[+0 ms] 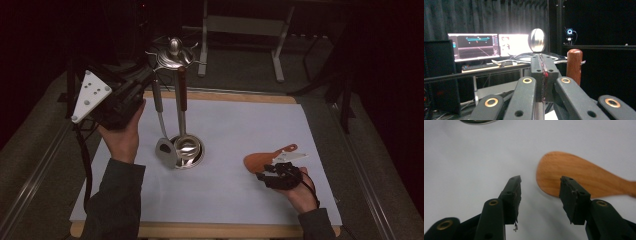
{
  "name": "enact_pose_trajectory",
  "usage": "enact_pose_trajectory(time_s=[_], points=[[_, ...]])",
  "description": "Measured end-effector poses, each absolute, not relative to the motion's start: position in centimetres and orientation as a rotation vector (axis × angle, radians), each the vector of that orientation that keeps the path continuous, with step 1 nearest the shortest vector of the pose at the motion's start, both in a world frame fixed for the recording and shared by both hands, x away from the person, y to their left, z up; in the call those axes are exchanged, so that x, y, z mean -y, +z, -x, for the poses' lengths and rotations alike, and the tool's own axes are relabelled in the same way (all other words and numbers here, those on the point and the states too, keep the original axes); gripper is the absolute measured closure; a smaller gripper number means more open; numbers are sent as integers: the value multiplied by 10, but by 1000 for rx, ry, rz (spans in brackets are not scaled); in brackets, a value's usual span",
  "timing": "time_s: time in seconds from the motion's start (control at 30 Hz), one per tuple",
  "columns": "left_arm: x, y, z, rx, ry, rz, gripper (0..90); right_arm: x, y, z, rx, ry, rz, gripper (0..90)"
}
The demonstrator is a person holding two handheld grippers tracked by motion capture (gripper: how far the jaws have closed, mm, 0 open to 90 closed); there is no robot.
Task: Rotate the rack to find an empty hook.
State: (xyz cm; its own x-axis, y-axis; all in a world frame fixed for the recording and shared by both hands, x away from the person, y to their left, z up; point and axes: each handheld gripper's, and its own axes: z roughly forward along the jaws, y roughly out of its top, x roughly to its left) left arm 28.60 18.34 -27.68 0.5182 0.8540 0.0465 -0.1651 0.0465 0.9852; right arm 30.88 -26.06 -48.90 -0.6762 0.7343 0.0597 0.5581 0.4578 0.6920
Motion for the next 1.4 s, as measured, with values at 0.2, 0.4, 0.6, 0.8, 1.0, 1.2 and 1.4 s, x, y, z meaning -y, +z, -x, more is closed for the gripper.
enact_pose_trajectory(time_s=[0.2, 0.4, 0.6, 0.8, 1.0, 1.2, 1.4], points=[[-182, -276, -286, -691, 913, -1303, 898, 271, -492, -307, -2433, 1043, -1171, 518], [-189, -277, -292, -716, 911, -1289, 898, 279, -490, -305, -2412, 1048, -1185, 519], [-193, -274, -295, -730, 925, -1309, 895, 282, -493, -306, -2409, 1041, -1204, 520], [-195, -272, -299, -748, 930, -1314, 898, 282, -492, -305, -2406, 1046, -1203, 520], [-197, -270, -305, -768, 942, -1326, 900, 284, -494, -306, -2405, 1045, -1213, 520], [-198, -268, -313, -793, 946, -1332, 900, 285, -495, -306, -2403, 1043, -1219, 521], [-199, -265, -319, -813, 948, -1344, 900, 285, -495, -306, -2401, 1046, -1224, 521]])
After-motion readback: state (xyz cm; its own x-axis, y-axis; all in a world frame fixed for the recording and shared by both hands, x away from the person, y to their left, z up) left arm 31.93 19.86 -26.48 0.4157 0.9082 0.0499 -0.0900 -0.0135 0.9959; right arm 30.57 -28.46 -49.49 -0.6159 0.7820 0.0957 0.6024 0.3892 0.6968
